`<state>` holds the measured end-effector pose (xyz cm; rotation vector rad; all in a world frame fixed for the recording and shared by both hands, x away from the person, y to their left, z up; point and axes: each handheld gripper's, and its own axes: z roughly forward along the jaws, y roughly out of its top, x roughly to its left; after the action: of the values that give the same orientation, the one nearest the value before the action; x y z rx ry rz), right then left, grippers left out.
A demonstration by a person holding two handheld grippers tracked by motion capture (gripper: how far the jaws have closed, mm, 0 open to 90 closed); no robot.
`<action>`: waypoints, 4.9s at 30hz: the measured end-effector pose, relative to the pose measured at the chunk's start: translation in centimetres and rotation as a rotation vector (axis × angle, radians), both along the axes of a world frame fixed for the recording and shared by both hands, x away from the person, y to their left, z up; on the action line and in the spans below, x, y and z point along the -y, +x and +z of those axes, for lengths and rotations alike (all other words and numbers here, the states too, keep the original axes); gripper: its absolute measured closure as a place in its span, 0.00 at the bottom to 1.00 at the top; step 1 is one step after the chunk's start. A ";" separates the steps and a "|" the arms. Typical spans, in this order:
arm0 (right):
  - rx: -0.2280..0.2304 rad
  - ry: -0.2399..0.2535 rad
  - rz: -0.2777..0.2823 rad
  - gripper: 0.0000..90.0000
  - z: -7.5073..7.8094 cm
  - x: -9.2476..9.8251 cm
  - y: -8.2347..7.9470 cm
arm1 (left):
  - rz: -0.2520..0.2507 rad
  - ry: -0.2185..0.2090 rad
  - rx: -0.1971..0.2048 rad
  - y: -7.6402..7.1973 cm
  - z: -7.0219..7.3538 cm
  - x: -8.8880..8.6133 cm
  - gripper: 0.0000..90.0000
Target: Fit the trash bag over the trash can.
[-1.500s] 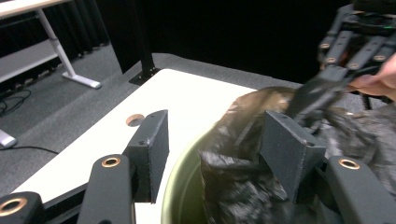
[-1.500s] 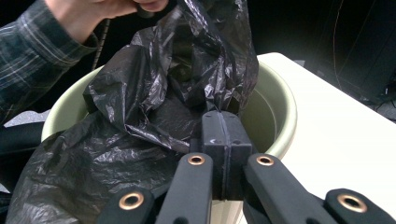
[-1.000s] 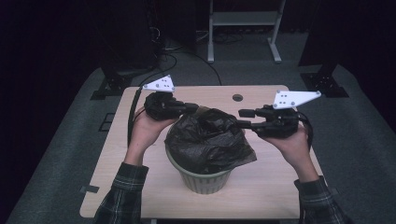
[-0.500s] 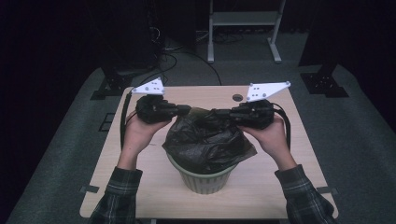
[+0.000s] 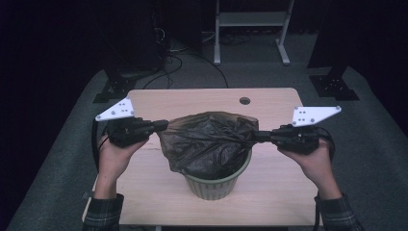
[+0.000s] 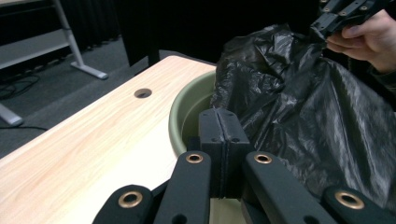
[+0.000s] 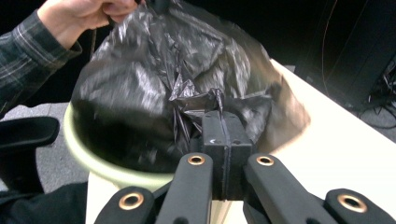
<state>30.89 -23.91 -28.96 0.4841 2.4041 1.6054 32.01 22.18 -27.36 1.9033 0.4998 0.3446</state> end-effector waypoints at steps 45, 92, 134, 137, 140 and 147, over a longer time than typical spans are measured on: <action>-0.136 0.036 -0.086 0.54 0.6 1.3 3.3 | 0.060 0.020 -0.065 -0.1 -4.1 -2.4 1.00; -0.248 -0.074 -0.243 0.89 -9.5 1.4 6.5 | 0.144 0.149 -0.178 4.9 -7.9 -1.2 1.00; -0.074 -0.034 -0.019 1.00 0.4 -1.1 1.3 | 0.108 0.108 -0.142 2.5 -6.0 -2.0 1.00; -0.076 -0.028 0.000 1.00 0.0 -0.8 0.1 | 0.105 0.102 -0.135 1.6 -5.8 -2.2 1.00; -0.095 -0.024 0.041 1.00 -1.2 -0.7 -2.0 | 0.100 0.100 -0.128 0.9 -5.6 -2.3 1.00; -0.123 -0.034 0.093 1.00 -3.1 -0.8 -4.5 | 0.095 0.094 -0.114 -0.6 -5.5 -2.7 1.00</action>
<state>26.43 -23.10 -32.06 0.4844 2.5749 1.6139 31.45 24.88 -32.83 2.0026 0.6616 0.3272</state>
